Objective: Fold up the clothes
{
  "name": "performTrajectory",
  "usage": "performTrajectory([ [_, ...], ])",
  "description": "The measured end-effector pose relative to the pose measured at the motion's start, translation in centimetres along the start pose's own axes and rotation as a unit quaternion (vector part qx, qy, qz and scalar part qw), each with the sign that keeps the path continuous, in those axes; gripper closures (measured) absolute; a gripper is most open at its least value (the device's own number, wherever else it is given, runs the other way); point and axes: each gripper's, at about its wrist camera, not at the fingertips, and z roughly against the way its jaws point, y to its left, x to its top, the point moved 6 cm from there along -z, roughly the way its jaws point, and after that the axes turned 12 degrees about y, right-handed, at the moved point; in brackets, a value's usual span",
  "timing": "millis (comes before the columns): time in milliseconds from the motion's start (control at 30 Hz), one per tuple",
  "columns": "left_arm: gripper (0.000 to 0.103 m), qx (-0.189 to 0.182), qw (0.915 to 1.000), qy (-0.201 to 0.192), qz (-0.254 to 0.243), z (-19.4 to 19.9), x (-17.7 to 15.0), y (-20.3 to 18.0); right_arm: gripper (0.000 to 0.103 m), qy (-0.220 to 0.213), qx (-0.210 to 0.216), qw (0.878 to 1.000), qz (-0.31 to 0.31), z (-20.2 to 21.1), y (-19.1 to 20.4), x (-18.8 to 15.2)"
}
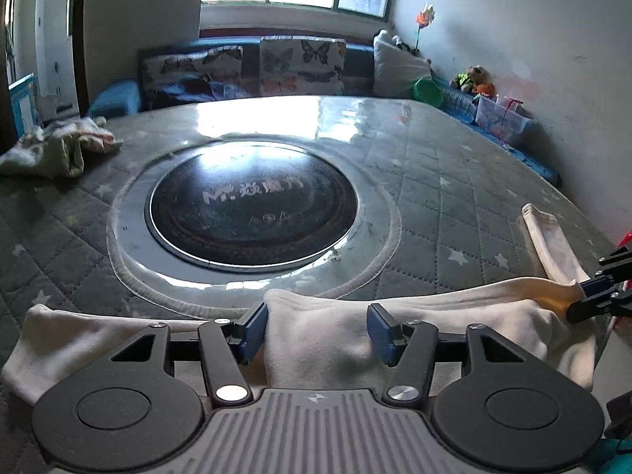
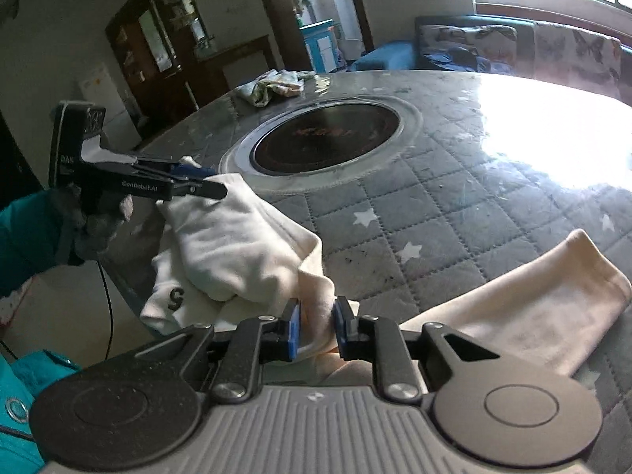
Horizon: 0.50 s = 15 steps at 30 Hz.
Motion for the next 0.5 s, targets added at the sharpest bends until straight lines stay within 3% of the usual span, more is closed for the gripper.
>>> performTrajectory([
  [200,0.045,-0.034,0.998,0.026,0.046,-1.1,0.5,1.4,0.094,-0.005,-0.02,1.0,0.005,0.1,0.0,0.4],
  [333,0.07,-0.045,0.9973,0.027,0.051,-1.3,0.9,1.4,0.094,-0.012,-0.04,0.999,0.024,0.7,-0.2,1.4],
  [433,0.085,-0.028,0.9986,0.014,0.042,-1.0,1.5,1.2,0.095,-0.023,-0.061,0.997,0.045,1.3,-0.3,2.8],
  [500,0.088,-0.016,0.9991,-0.001,0.038,-0.4,2.3,1.1,0.095,-0.03,-0.077,0.995,0.062,1.7,-0.3,3.9],
])
